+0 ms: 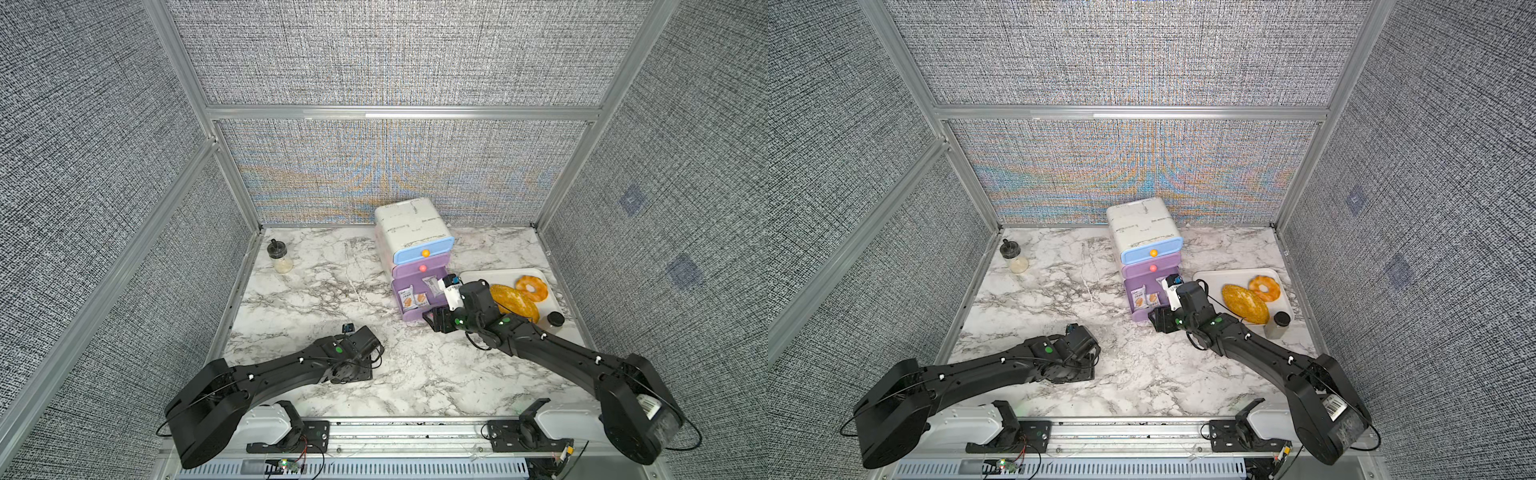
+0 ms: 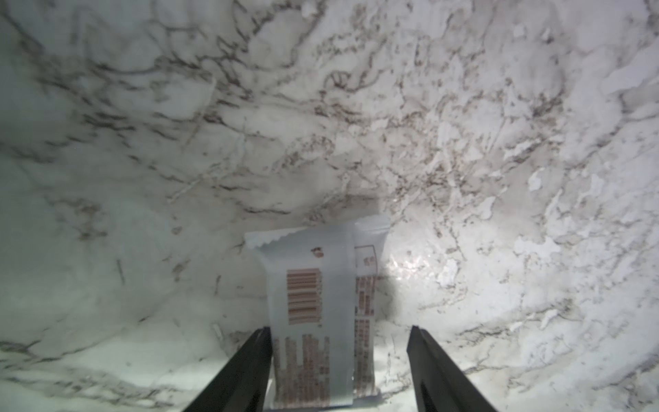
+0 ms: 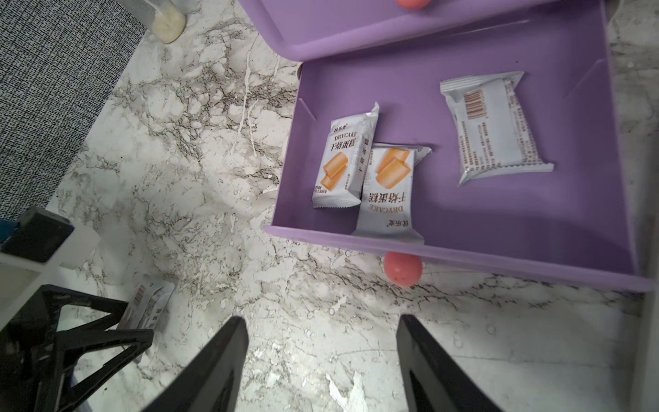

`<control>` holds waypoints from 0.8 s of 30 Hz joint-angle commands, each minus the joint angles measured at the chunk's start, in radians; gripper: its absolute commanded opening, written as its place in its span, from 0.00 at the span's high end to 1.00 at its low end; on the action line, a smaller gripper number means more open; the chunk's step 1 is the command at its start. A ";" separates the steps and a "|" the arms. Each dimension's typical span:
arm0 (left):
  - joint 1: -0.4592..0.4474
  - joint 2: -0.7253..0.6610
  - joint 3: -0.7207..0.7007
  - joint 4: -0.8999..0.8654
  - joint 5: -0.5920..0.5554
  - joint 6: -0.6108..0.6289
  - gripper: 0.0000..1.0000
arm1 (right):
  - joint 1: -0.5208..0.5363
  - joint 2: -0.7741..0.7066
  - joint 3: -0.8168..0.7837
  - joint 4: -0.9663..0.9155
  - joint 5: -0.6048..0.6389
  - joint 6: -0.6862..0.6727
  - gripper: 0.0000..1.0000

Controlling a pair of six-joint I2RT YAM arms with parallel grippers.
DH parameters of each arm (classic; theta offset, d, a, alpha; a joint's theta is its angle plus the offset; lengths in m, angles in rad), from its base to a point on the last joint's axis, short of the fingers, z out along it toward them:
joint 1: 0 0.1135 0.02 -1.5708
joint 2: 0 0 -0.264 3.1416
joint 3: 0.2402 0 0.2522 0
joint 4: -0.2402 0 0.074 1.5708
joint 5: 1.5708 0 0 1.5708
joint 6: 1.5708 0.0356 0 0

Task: Place the cookies into the drawer by color
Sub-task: Pick up the cookie at the center of the board.

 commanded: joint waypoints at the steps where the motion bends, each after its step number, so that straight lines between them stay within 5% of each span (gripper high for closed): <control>1: -0.020 0.048 0.029 -0.009 -0.038 -0.025 0.33 | 0.001 -0.015 -0.010 0.006 0.020 0.004 0.29; 8: -0.024 0.131 0.062 -0.031 -0.082 -0.052 0.25 | 0.000 -0.057 -0.034 -0.014 0.039 0.000 0.29; 19: -0.036 0.145 0.085 -0.022 -0.093 -0.060 0.62 | -0.005 -0.114 -0.082 -0.021 0.065 0.012 0.29; 24: -0.043 0.134 0.135 -0.044 -0.116 -0.047 0.65 | -0.005 -0.135 -0.113 -0.011 0.069 0.028 0.29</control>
